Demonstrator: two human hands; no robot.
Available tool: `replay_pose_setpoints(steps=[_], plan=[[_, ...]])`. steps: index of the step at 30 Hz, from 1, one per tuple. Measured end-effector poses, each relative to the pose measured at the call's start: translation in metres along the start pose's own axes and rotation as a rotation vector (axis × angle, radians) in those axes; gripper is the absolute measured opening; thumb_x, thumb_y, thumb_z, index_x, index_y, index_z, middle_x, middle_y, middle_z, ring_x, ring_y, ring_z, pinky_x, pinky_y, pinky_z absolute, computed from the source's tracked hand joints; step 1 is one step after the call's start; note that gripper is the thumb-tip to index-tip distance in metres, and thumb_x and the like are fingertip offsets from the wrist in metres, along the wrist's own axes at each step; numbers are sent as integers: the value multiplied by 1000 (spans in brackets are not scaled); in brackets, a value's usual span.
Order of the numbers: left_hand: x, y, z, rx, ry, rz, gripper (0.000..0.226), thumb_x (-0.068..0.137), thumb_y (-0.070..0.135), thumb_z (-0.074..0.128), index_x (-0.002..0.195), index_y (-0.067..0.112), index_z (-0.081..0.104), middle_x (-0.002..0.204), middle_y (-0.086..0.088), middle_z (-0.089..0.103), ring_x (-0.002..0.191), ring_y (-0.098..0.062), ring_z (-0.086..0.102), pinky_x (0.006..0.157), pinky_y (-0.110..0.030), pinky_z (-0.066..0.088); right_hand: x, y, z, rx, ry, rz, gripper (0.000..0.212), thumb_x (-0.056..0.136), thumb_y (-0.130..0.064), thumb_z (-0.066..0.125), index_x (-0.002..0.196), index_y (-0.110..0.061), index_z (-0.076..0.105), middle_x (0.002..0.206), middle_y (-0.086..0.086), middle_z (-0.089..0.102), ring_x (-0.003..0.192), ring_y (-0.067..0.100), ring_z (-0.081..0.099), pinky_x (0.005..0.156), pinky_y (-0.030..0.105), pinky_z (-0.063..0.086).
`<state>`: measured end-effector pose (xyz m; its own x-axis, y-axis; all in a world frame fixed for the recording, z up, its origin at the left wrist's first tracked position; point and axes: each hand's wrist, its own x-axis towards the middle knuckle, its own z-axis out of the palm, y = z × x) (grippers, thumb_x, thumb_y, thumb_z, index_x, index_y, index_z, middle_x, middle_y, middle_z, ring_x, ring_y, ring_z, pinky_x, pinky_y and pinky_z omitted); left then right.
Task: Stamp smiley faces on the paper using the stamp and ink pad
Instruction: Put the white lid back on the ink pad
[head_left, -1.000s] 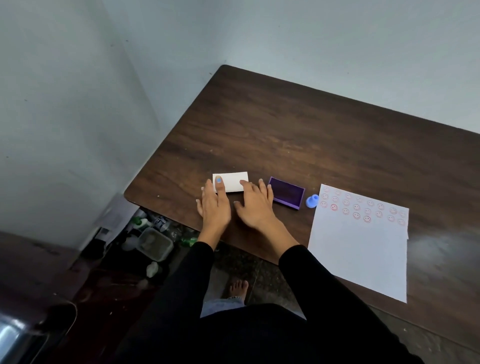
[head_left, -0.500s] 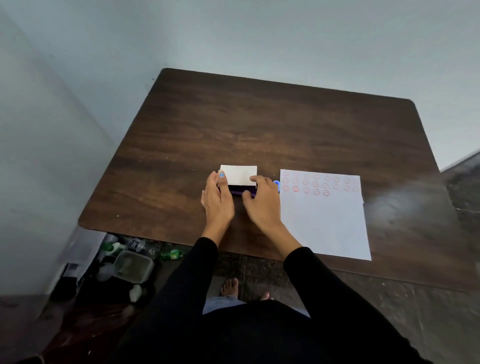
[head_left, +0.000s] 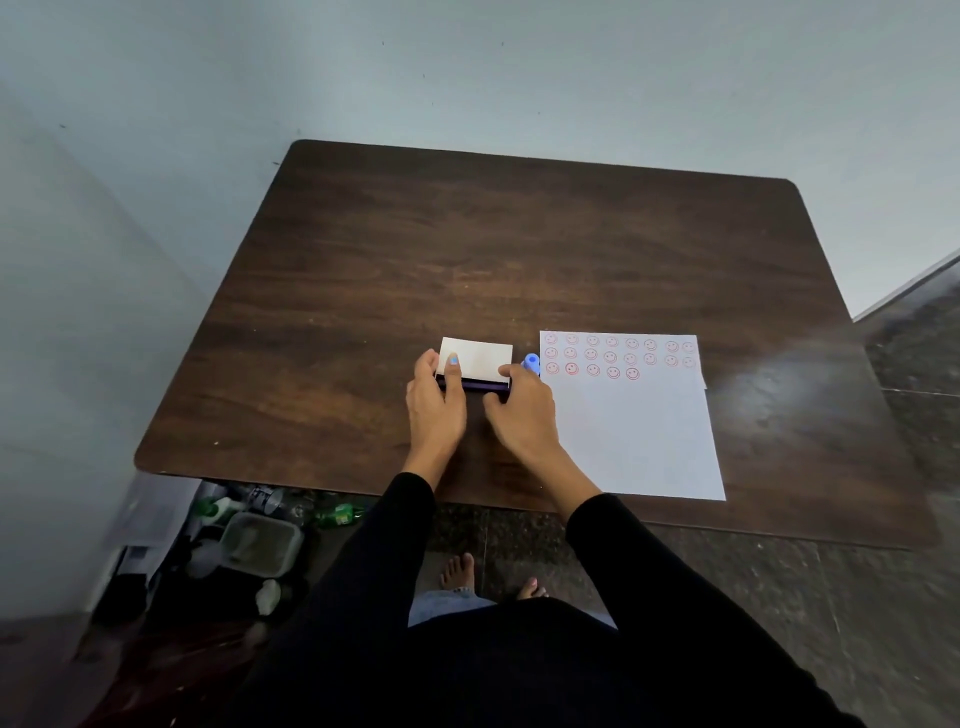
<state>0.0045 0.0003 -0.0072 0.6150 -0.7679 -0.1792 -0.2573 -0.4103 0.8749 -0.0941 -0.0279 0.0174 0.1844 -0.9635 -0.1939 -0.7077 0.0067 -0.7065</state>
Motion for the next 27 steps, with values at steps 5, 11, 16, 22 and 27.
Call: replay_pose_setpoints(steps=[5,11,16,22,27], plan=[[2,-2,-3,61,-1,51,45,91,12,53,134,6,43,132,-13,55,123,-30,46,104,-34,38,2,0,0,-2,-7,6,43,84,-13,55,126,-3,52,123,16,60,108,30,57,92,35,44],[4,-4,-7,133,-35,77,52,80,3,63,130,5,49,120,-20,59,115,-32,51,101,-41,44,1,3,2,4,15,23,41,84,-15,55,124,-5,54,120,15,63,108,30,58,93,36,45],[3,-3,-8,166,-28,92,53,79,4,68,129,6,50,118,-20,57,113,-31,52,99,-39,45,1,4,4,-17,25,19,42,85,-16,56,125,-4,54,122,15,63,110,28,58,93,33,45],[2,-4,-9,178,15,82,48,80,7,69,125,8,55,115,-18,59,105,-26,55,90,-24,41,1,2,4,-54,19,-17,39,86,-13,56,123,-2,56,122,16,62,110,27,58,93,31,45],[2,-5,-8,197,18,69,49,79,6,70,125,10,54,116,-16,59,103,-24,56,86,-17,38,3,0,2,-110,-4,-43,40,86,-13,56,124,-3,55,123,16,62,109,27,58,93,31,46]])
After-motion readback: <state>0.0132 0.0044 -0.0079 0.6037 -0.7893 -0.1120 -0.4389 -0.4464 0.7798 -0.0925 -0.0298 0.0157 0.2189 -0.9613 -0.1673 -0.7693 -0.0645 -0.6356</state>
